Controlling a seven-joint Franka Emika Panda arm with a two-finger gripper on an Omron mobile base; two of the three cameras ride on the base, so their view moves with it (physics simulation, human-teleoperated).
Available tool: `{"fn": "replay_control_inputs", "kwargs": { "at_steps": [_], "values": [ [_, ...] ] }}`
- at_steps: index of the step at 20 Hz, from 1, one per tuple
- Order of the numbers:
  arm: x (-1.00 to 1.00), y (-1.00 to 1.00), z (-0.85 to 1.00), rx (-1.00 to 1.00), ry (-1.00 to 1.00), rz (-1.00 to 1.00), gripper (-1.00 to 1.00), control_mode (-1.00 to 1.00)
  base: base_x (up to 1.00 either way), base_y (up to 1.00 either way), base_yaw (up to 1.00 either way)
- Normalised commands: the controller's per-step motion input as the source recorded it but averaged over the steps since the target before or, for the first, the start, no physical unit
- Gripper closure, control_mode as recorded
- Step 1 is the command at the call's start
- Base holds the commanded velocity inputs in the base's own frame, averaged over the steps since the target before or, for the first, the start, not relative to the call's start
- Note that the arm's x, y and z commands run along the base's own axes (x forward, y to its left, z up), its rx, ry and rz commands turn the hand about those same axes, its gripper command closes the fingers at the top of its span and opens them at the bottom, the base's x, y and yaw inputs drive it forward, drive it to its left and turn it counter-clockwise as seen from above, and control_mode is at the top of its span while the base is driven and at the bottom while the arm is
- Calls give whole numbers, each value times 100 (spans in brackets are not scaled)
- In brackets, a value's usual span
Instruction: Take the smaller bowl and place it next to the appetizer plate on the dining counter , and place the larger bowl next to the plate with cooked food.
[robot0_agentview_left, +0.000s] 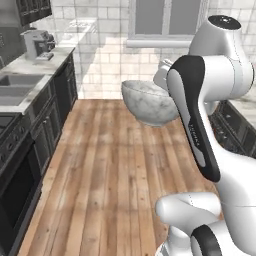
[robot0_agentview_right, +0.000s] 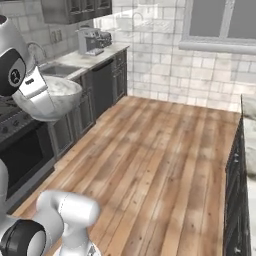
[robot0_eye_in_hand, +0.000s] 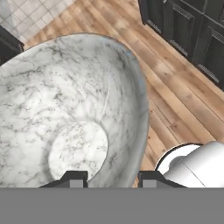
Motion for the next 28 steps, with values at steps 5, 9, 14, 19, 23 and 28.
{"fn": "replay_control_inputs", "kwargs": {
  "at_steps": [5, 9, 14, 19, 23, 28],
  "values": [
    [0, 0, 0, 0, 0, 0, 100, 100, 0, 30, -42],
    [0, 0, 0, 0, 0, 0, 100, 100, -11, 28, -36],
    [0, 0, 0, 0, 0, 0, 100, 100, -19, 24, -30],
    [0, 0, 0, 0, 0, 0, 100, 100, -21, 17, -28],
    [0, 0, 0, 0, 0, 0, 100, 100, -34, 8, -26],
    [0, 0, 0, 0, 0, 0, 100, 100, -41, 9, -24]
  ]
}}
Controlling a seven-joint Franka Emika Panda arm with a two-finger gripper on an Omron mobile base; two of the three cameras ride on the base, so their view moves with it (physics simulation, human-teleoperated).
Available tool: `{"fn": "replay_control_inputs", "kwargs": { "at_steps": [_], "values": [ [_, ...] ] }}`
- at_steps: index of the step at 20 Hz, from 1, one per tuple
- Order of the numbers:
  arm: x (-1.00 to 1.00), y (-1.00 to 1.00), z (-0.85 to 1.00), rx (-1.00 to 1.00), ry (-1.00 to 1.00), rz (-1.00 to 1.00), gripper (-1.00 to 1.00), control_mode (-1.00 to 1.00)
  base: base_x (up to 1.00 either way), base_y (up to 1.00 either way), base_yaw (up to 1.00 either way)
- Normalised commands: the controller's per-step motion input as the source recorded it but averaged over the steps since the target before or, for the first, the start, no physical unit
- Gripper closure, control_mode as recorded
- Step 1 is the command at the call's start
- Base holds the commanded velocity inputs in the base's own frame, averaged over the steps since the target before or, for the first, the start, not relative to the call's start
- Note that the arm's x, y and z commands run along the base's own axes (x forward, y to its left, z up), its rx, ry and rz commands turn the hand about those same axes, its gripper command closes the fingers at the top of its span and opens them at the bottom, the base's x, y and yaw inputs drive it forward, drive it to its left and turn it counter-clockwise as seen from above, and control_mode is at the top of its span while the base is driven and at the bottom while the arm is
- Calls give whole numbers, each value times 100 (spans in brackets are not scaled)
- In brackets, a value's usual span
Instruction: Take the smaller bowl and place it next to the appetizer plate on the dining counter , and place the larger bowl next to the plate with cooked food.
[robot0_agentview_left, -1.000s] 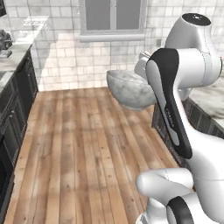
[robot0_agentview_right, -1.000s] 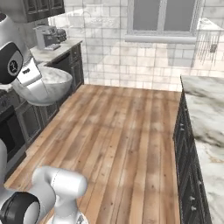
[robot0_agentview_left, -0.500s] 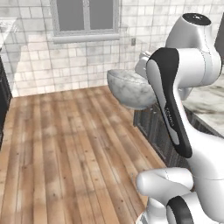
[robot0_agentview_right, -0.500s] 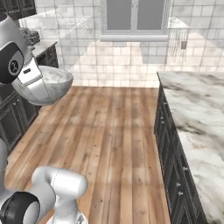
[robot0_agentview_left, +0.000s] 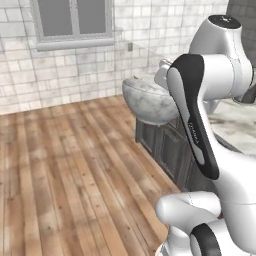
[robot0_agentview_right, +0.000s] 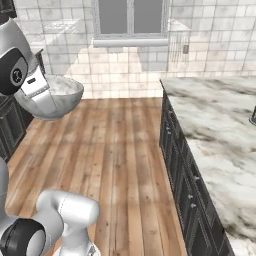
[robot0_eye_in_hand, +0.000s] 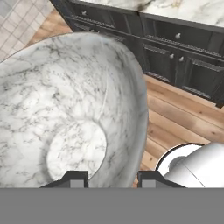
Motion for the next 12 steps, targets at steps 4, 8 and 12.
{"fn": "replay_control_inputs", "kwargs": {
  "at_steps": [4, 8, 12],
  "values": [
    [0, 0, 0, 0, 0, 0, 100, 100, -66, 6, -18],
    [0, 0, 0, 0, 0, 0, 100, 100, -79, 2, -15],
    [0, 0, 0, 0, 0, 0, 100, 100, -76, 0, -14]
  ]
}}
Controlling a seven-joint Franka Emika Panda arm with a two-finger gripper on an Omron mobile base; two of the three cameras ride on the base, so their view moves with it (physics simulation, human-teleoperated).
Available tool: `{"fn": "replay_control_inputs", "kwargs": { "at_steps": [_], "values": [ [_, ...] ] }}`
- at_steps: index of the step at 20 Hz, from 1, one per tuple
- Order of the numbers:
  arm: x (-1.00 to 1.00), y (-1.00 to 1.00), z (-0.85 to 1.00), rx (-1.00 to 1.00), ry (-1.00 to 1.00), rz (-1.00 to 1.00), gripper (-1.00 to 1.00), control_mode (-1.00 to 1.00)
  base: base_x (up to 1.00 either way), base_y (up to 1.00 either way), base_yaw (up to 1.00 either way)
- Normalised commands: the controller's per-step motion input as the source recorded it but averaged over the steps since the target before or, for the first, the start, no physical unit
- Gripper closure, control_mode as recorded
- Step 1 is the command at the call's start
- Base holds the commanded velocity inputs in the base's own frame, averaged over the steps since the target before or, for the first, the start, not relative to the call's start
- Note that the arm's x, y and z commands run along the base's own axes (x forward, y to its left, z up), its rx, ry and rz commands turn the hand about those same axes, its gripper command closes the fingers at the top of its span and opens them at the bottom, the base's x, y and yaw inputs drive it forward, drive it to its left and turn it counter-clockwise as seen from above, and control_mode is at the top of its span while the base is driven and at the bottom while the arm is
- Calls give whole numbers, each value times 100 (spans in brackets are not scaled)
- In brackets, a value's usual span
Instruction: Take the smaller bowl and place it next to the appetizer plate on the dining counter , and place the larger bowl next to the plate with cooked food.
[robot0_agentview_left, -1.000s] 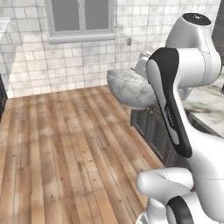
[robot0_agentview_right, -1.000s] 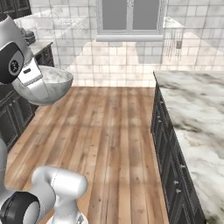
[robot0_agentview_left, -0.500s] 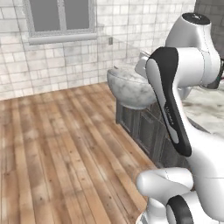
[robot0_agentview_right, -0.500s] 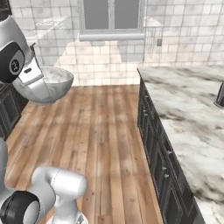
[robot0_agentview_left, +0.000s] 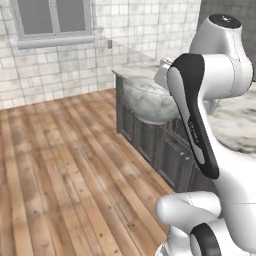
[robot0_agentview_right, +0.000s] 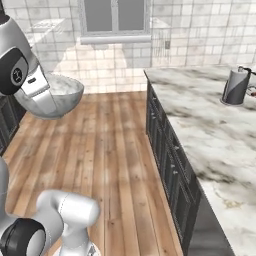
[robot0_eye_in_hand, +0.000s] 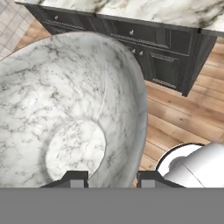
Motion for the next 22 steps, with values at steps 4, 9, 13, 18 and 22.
{"fn": "replay_control_inputs", "kwargs": {
  "at_steps": [4, 9, 13, 18, 22],
  "values": [
    [0, 0, 0, 0, 0, 0, 100, 100, -78, 0, -14],
    [0, 0, 0, 0, 0, 0, 100, 100, -69, 0, -13],
    [0, 0, 0, 0, 0, 0, 100, 100, -28, -13, -8],
    [0, 0, 0, 0, 0, 0, 100, 100, 0, -63, 0],
    [0, 0, 0, 0, 0, 0, 100, 100, 0, -86, 0]
  ]
}}
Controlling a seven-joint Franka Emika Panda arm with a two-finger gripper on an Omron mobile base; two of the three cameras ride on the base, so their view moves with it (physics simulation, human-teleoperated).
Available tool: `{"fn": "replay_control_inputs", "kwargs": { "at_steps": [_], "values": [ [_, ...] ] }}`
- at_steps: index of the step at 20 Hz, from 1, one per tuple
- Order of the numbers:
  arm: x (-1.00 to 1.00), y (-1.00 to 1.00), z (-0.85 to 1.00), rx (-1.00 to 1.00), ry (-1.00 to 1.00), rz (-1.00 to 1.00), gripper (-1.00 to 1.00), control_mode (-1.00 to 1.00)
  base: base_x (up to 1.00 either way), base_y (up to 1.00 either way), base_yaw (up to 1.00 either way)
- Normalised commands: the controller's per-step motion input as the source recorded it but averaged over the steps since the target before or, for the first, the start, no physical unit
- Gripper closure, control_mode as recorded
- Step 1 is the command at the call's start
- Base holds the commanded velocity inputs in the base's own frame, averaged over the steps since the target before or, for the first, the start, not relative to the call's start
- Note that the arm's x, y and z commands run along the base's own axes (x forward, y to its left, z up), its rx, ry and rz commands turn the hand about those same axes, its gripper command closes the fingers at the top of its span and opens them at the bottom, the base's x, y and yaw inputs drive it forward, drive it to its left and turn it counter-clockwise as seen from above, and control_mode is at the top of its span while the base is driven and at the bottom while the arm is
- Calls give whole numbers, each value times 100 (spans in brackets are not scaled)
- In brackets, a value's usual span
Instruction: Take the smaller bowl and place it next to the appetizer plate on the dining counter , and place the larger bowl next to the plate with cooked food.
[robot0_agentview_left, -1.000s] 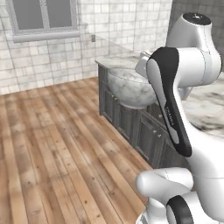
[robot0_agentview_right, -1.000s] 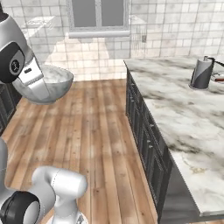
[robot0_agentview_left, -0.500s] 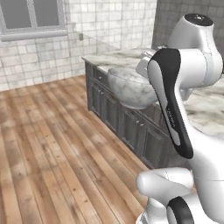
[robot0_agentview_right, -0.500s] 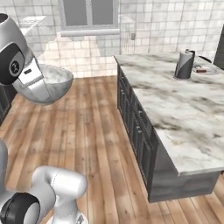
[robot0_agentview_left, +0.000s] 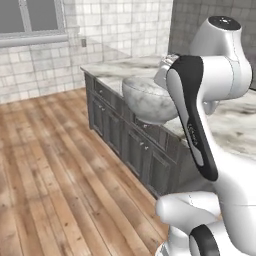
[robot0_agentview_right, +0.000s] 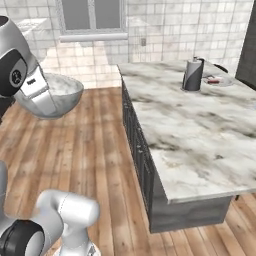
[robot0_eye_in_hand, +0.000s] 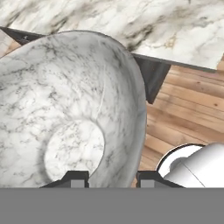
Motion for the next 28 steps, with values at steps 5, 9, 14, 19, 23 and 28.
{"fn": "replay_control_inputs", "kwargs": {
  "at_steps": [5, 9, 14, 19, 23, 28],
  "values": [
    [0, 0, 0, 0, 0, 0, 100, 100, -22, -81, 0],
    [0, 0, 0, 0, 0, 0, 100, 100, -50, -58, 1],
    [0, 0, 0, 0, 0, 0, 100, 100, -50, -53, 2],
    [0, 0, 0, 0, 0, 0, 100, 100, -9, -66, 0],
    [0, 0, 0, 0, 0, 0, 100, 100, 0, -91, 1],
    [0, 0, 0, 0, 0, 0, 100, 100, 0, -96, 3]
  ]
}}
